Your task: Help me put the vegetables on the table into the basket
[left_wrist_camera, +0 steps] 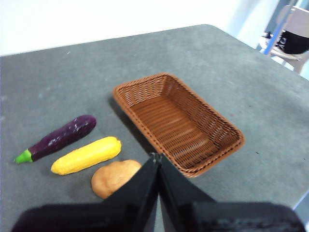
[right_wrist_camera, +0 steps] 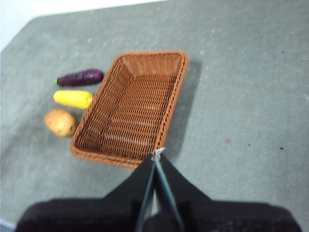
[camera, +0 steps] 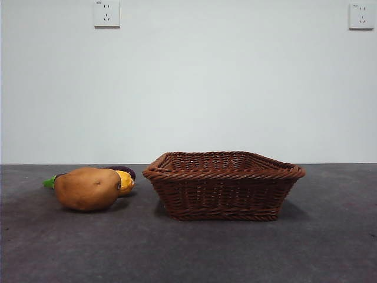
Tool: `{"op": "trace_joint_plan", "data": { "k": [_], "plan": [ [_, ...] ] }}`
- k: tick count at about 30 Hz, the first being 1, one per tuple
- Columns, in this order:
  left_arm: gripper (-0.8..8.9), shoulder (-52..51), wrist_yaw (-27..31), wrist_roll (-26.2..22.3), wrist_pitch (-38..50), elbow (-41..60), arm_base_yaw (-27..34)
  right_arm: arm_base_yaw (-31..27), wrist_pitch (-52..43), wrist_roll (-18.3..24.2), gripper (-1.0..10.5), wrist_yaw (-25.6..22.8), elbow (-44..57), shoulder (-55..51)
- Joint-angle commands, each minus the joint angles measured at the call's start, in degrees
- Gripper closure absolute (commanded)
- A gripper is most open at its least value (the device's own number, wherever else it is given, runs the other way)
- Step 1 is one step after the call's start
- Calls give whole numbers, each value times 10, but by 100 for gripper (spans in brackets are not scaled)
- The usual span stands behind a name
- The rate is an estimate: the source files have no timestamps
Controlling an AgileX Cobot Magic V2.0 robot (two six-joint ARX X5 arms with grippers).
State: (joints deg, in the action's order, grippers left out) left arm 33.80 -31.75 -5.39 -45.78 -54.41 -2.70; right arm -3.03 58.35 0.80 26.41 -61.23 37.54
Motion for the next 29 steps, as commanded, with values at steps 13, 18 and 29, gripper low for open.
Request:
{"op": "trace_joint_plan", "data": {
  "k": [13,18,29],
  "plan": [
    [153,42,-19,-23,-14,-23,-15,1,22,8,322,28,-32,32],
    [153,63,-17,-23,-18,-51,-15,1,30,8,317,53,-32,54],
    [153,108,-17,-24,-22,-68,-15,41,-98,-53,319,61,-60,231]
  ]
}}
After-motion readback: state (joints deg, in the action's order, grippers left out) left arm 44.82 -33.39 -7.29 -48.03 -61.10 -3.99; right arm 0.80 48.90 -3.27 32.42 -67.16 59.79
